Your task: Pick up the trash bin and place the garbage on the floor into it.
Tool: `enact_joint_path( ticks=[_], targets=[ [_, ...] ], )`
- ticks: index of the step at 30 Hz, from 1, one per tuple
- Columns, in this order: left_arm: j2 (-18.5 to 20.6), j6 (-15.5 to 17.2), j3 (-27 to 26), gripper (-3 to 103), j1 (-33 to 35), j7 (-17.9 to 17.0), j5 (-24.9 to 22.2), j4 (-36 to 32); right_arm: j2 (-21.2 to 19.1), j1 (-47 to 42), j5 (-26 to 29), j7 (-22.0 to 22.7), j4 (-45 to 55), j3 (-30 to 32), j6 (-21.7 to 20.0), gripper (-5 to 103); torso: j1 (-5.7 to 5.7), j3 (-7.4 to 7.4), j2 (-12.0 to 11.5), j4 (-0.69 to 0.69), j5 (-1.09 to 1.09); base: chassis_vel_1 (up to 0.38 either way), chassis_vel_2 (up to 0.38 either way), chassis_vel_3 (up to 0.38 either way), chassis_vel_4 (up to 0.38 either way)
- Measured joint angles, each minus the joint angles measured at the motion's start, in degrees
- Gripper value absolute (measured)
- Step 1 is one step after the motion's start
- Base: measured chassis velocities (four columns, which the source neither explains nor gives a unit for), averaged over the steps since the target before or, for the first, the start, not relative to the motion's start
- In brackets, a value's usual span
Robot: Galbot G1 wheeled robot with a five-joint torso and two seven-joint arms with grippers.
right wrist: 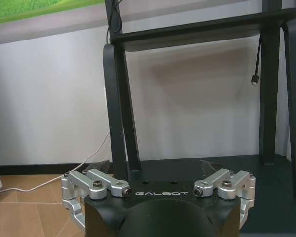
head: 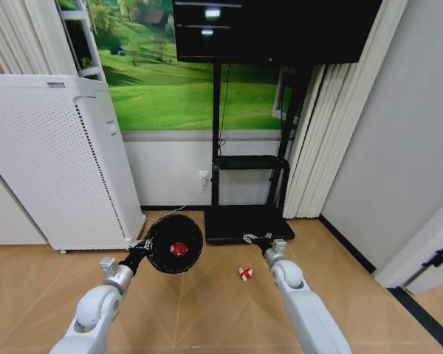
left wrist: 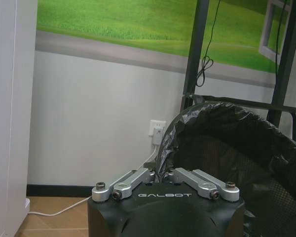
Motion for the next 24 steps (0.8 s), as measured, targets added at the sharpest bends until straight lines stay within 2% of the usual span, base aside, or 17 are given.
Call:
enact_joint_path(
  ticks=[9, 11, 14, 19, 22, 24],
  targets=[
    [-0.9, 0.5, -1.5, 4, 1.7, -1.7, -0.1, -1.1, -0.6, -2.2, 0.5, -1.6, 0.4, 0.4, -1.3, 100, -0.03, -0.01, 0.0, 0.0, 0.0, 0.003, 0.0, -0.009, 0.003],
    [-1.4, 1.2, -4.0, 4, 3.6, -3.3, 0.2, -2.2, -0.7, -4.1, 0.2, -3.0, 0.8, 0.3, -2.2, 100, -0.03, -0.01, 0.0, 0.0, 0.0, 0.0, 0.0, 0.0, 0.0],
    [-1.9, 1.5, -5.3, 4, 5.1, -3.5, 0.3, -3.0, -0.5, -4.6, 0.3, -3.4, 0.7, 0.1, -2.6, 100, -0.03, -0.01, 0.0, 0.0, 0.0, 0.0, 0.0, 0.0, 0.0],
    [-2.6, 1.8, -7.9, 4, 7.9, -4.1, 0.1, -4.1, 0.3, -4.6, 1.3, -3.8, -3.0, -0.4, -3.4, 100, -0.03, -0.01, 0.0, 0.04, -0.01, 0.0, 0.0, 0.0, 0.0],
    [-2.3, 1.9, -7.8, 4, 7.4, -4.4, -0.1, -3.3, 0.8, -4.6, 1.2, -3.5, -5.3, -0.3, -3.5, 100, -0.03, -0.01, 0.0, 0.02, 0.0, 0.0, 0.0, 0.0, 0.0],
    [-2.3, 2.3, -7.9, 4, 7.3, -5.0, -0.1, -2.3, 1.9, -3.5, 0.0, -2.6, -10.2, -0.5, -3.5, 100, -0.03, -0.01, 0.0, -0.01, -0.02, 0.0, 0.0, 0.0, 0.0]
  ],
)
